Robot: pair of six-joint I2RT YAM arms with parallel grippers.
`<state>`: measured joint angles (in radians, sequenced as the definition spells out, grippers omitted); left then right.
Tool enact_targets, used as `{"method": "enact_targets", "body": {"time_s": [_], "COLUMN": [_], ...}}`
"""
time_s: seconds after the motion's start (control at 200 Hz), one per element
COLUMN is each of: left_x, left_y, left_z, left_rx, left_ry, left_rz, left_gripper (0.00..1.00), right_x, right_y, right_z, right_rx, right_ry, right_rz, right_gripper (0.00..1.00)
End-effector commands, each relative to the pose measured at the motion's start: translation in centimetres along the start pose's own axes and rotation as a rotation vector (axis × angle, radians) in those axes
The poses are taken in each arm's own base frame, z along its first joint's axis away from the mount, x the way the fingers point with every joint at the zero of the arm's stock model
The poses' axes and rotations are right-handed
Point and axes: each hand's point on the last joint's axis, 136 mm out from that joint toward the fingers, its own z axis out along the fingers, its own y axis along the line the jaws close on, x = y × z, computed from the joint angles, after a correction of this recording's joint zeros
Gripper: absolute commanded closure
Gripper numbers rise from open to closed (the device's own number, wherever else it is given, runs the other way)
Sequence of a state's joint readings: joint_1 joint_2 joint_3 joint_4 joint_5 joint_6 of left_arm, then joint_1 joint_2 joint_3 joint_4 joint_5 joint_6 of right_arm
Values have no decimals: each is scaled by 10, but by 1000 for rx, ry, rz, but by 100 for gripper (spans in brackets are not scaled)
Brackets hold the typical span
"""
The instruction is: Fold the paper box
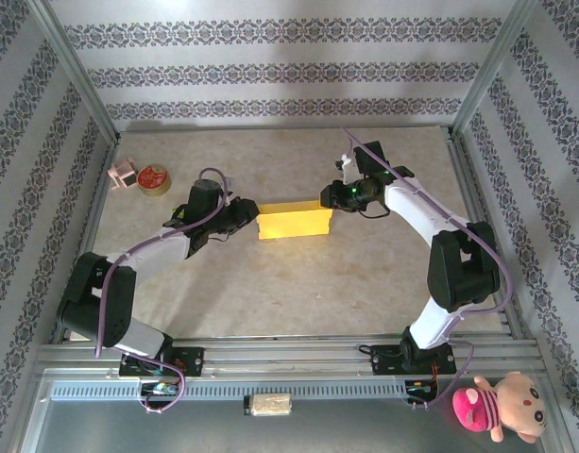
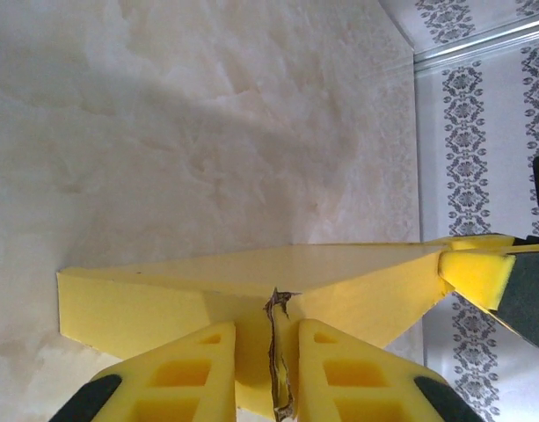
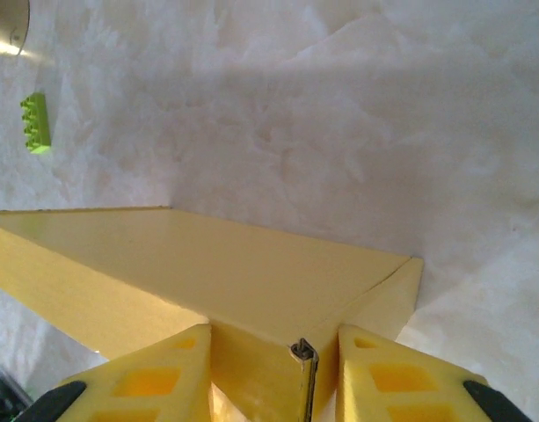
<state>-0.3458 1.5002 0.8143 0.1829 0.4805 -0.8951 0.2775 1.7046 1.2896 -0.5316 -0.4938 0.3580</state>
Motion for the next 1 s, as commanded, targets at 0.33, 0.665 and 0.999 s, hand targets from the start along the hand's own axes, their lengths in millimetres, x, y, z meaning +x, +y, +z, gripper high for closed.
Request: {"method": "enact_targets", "body": {"time_s": [0.33,0.665,0.999], "left_x": [-83,-18,30], "left_y": [-52,21,50], "left_z": [63,58,36], "left_rx": [89,-22,-105], "left_ry": [-169,-88,-6], "left_rz": [171,142,124], "left_gripper": [86,78,64], "right_x": [-90,-12,29], "right_y": [37,6,-20], "right_z": [0,42,38], "right_rx": [-38,5,66], "right_ry": [-285,-222,-148], "right_rz": [-63,-259,-239], "right_gripper": [77,74,66]}}
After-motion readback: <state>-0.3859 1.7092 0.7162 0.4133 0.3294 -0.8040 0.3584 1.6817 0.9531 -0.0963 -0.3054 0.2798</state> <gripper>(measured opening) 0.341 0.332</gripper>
